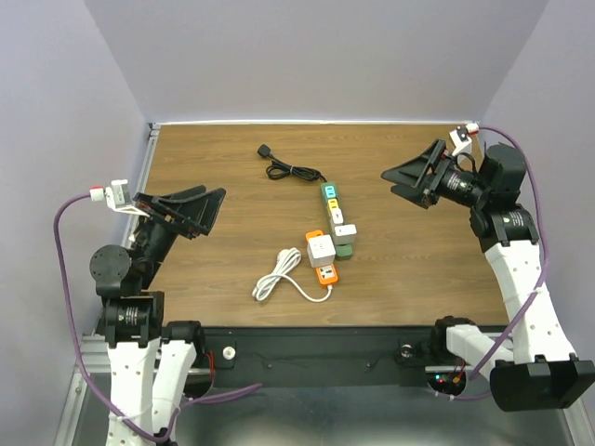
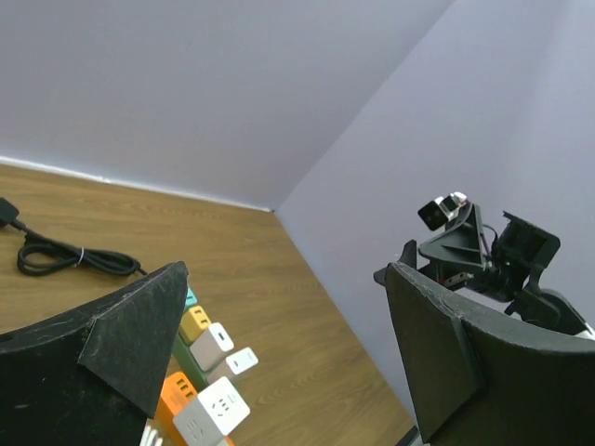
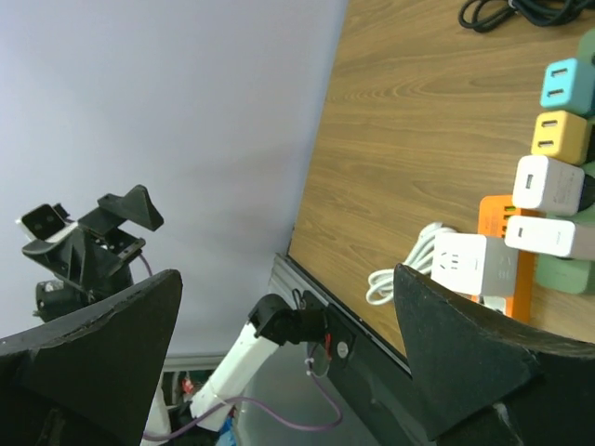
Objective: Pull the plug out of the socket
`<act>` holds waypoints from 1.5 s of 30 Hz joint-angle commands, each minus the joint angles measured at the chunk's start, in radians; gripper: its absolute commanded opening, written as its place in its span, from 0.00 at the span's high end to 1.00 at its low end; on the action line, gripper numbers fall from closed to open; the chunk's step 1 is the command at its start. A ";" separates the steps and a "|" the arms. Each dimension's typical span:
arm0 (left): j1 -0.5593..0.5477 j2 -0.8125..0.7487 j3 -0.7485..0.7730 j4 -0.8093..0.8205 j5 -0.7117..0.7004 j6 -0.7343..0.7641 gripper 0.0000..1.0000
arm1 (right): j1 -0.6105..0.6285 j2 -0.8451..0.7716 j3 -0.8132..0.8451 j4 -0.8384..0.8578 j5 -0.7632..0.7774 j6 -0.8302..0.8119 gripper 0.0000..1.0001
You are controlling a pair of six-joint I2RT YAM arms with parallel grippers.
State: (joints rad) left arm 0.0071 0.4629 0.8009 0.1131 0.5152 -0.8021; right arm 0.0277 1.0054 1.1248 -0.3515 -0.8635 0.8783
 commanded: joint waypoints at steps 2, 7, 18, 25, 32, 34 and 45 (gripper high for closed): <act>0.001 0.039 0.072 -0.116 0.040 0.072 0.01 | 0.012 -0.005 0.048 -0.151 0.091 -0.145 0.00; -0.001 0.112 0.115 -0.352 -0.058 0.165 0.01 | 0.121 0.110 0.162 -0.535 0.482 -0.466 0.00; -0.002 0.169 0.109 -0.440 -0.124 0.204 0.01 | 0.670 0.272 0.157 -0.547 0.987 -0.378 0.00; -0.001 0.174 0.093 -0.489 -0.149 0.231 0.01 | 0.841 0.489 0.224 -0.527 1.162 -0.332 0.00; -0.002 0.151 0.058 -0.510 -0.155 0.241 0.01 | 0.851 0.556 0.211 -0.451 1.107 -0.357 0.00; -0.002 0.148 0.046 -0.507 -0.152 0.239 0.01 | 0.851 0.578 0.211 -0.428 1.104 -0.363 0.00; -0.001 0.135 0.020 -0.524 -0.156 0.248 0.01 | 0.853 0.725 0.289 -0.371 1.061 -0.392 0.00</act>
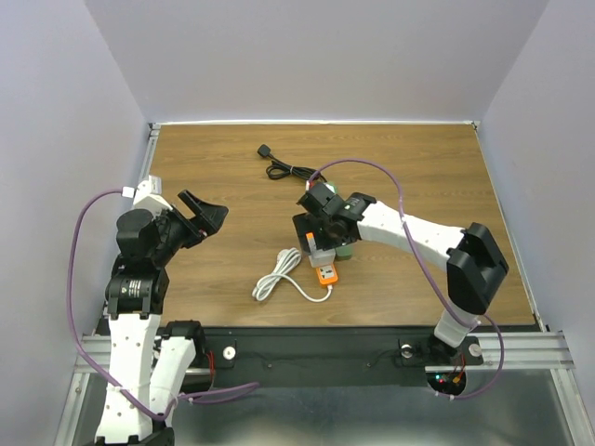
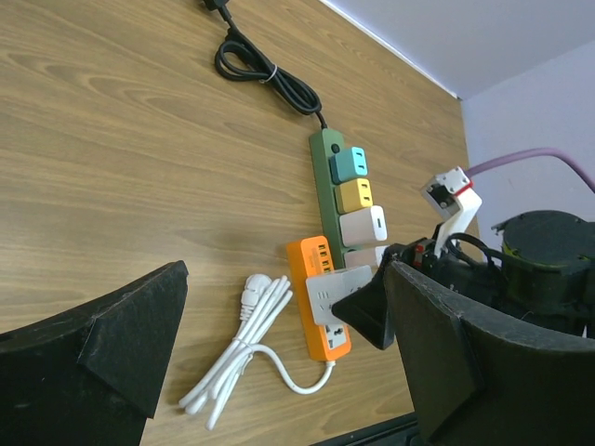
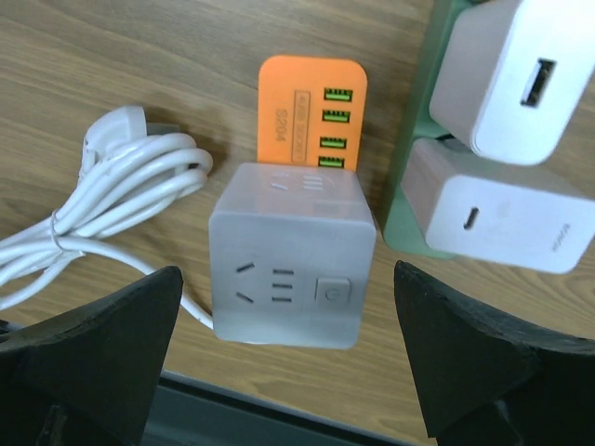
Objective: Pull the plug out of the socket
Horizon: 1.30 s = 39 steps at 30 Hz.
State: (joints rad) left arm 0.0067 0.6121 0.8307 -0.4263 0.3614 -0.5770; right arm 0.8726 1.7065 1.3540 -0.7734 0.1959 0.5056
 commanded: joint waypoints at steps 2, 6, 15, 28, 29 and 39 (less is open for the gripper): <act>-0.001 -0.015 -0.019 0.014 -0.004 0.023 0.01 | 0.005 0.057 0.077 0.051 -0.001 -0.019 0.02; -0.002 -0.020 -0.022 0.003 -0.003 0.022 0.01 | 0.006 0.091 0.073 0.052 -0.033 -0.003 0.23; -0.002 -0.044 -0.061 0.006 0.005 -0.004 0.01 | 0.005 0.123 0.042 0.051 -0.069 0.016 0.34; -0.002 -0.052 -0.070 0.006 0.013 -0.012 0.01 | 0.005 0.136 0.049 0.045 -0.021 0.011 0.48; -0.001 -0.054 -0.073 0.006 0.016 -0.009 0.01 | 0.006 0.133 0.060 0.043 -0.023 0.017 0.57; -0.002 -0.071 -0.151 0.026 0.105 0.045 0.01 | 0.000 0.067 0.272 0.057 -0.124 0.246 1.00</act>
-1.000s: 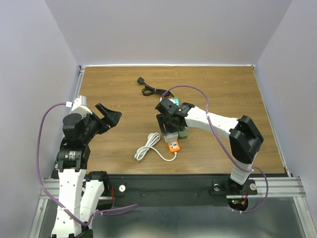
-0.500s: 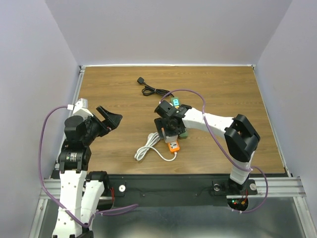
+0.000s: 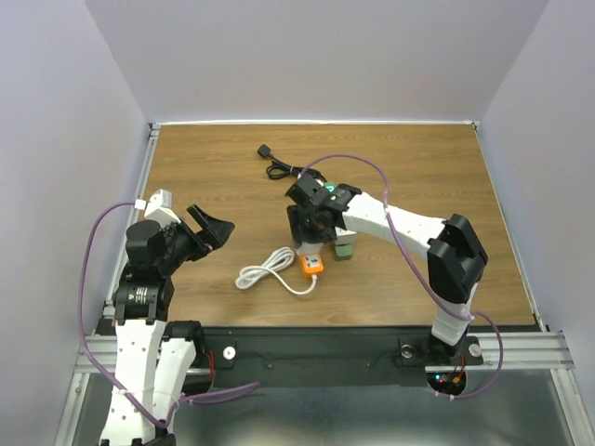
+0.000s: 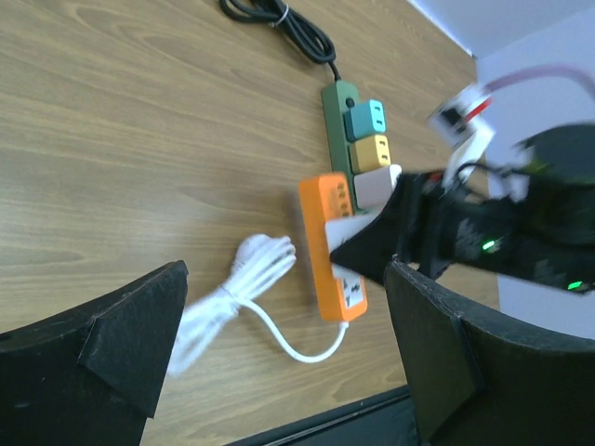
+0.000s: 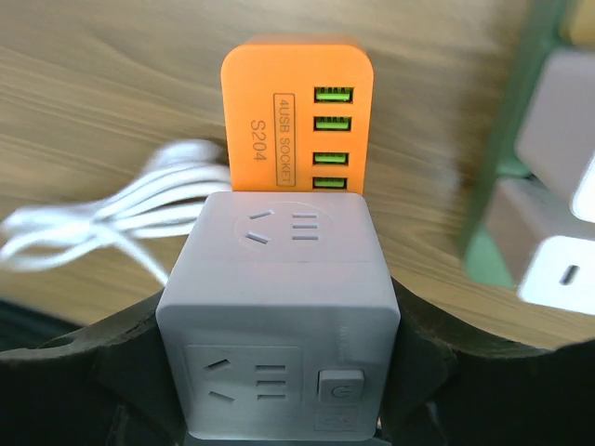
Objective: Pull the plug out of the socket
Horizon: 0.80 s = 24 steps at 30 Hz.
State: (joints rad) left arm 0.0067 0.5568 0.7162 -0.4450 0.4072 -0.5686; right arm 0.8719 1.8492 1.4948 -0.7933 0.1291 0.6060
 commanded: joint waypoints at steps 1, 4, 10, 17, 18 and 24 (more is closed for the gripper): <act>-0.002 -0.017 -0.046 0.049 0.077 0.042 0.01 | -0.004 -0.065 0.162 0.089 -0.084 0.206 0.99; -0.004 -0.026 -0.072 0.074 0.123 0.059 0.01 | -0.007 -0.045 0.215 0.155 -0.188 0.325 1.00; -0.034 -0.031 -0.083 0.083 0.150 0.108 0.01 | -0.020 -0.028 0.260 0.235 -0.226 0.445 1.00; -0.068 0.015 -0.063 0.135 0.174 0.131 0.01 | -0.022 -0.036 0.191 0.368 -0.379 0.520 1.00; -0.074 0.028 -0.058 0.135 0.173 0.136 0.01 | -0.022 -0.044 0.179 0.406 -0.385 0.528 0.99; -0.148 0.152 -0.008 0.132 0.108 0.185 0.01 | -0.022 -0.059 0.174 0.430 -0.421 0.522 1.00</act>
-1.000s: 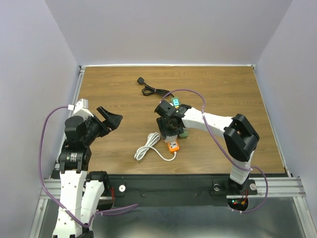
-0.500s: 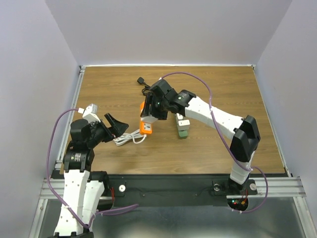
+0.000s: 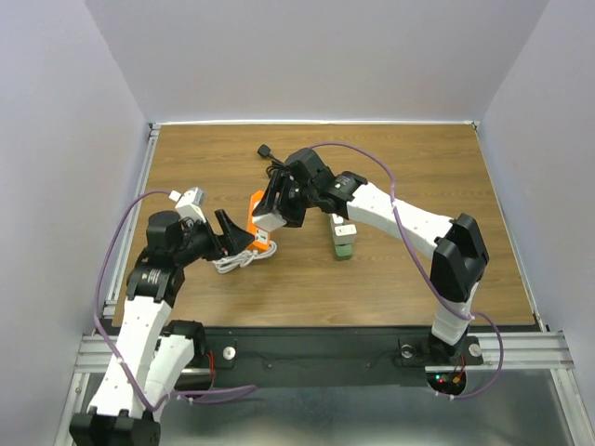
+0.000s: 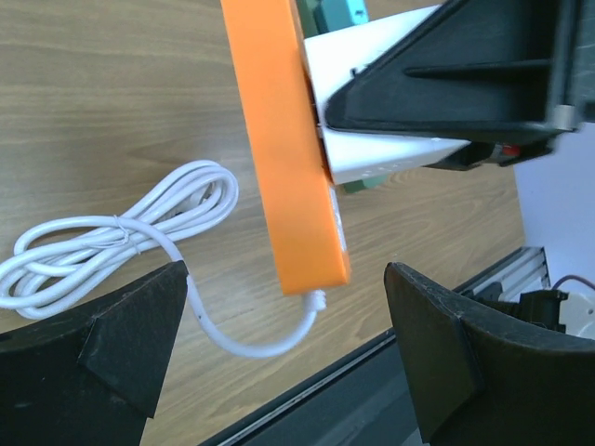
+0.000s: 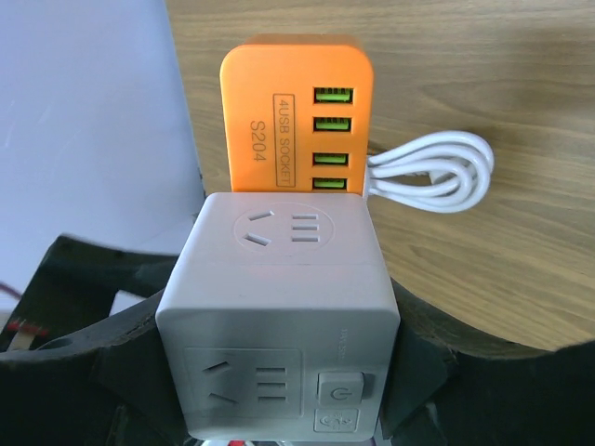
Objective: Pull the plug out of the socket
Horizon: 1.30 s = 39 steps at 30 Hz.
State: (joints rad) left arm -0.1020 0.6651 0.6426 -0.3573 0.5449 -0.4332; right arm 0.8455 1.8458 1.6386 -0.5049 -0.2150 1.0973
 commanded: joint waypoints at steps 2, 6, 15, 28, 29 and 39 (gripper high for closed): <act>-0.060 0.074 0.083 0.063 -0.049 0.057 0.01 | 0.003 -0.059 0.021 0.141 -0.069 0.030 1.00; -0.108 0.146 0.117 0.061 -0.117 0.082 0.01 | 0.006 -0.060 0.021 0.152 -0.086 0.036 1.00; -0.166 0.228 0.120 0.118 -0.094 0.071 0.01 | 0.006 -0.059 0.020 0.163 -0.107 0.009 1.00; -0.194 0.232 0.098 0.136 -0.143 0.050 1.00 | 0.007 -0.074 0.004 0.170 -0.084 0.006 1.00; -0.194 0.226 0.098 0.130 -0.155 0.050 1.00 | 0.007 -0.080 -0.002 0.170 -0.075 0.004 1.00; -0.194 0.284 0.097 0.063 -0.327 -0.025 1.00 | -0.025 -0.218 -0.132 0.169 0.038 0.041 1.00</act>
State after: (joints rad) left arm -0.3107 0.9276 0.7204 -0.2596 0.3889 -0.4492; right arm 0.8448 1.7580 1.5311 -0.3859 -0.2295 1.0973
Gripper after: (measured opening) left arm 0.451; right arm 0.671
